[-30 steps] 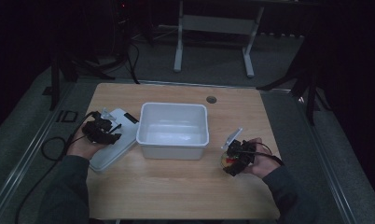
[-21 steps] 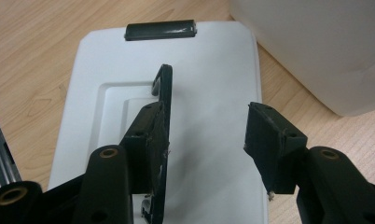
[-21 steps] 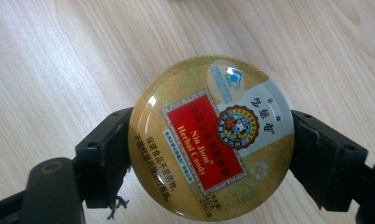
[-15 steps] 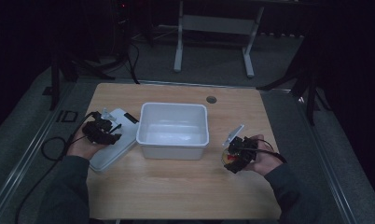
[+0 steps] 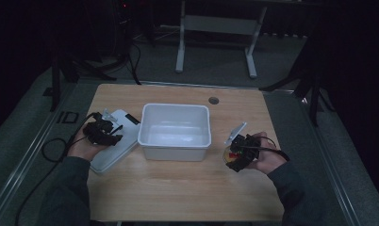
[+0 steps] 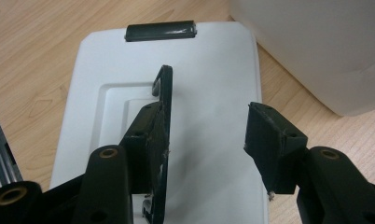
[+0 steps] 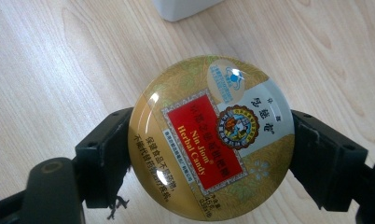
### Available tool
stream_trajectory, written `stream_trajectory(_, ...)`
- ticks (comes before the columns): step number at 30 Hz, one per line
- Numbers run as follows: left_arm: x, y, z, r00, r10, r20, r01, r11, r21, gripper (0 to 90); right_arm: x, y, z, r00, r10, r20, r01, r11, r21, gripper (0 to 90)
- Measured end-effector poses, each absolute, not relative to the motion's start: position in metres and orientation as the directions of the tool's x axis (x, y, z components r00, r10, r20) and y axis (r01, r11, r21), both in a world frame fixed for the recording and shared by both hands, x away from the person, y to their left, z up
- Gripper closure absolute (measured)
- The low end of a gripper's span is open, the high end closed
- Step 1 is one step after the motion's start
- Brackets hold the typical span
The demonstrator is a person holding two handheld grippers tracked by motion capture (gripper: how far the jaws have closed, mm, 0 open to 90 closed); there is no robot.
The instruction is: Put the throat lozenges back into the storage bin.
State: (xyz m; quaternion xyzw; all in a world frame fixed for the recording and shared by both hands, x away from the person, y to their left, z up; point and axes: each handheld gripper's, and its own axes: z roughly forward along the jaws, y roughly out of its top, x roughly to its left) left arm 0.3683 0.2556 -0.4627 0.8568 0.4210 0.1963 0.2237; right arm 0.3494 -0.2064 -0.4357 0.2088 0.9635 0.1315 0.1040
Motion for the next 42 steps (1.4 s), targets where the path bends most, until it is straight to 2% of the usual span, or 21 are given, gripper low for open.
stream_trajectory(42,0.368,0.254,-0.462,0.578,0.805,0.135,0.632,-0.546,0.550,47.9,0.354,-0.188,-0.396,-0.900,0.386,-0.201,0.311,0.894,0.321,20.0)
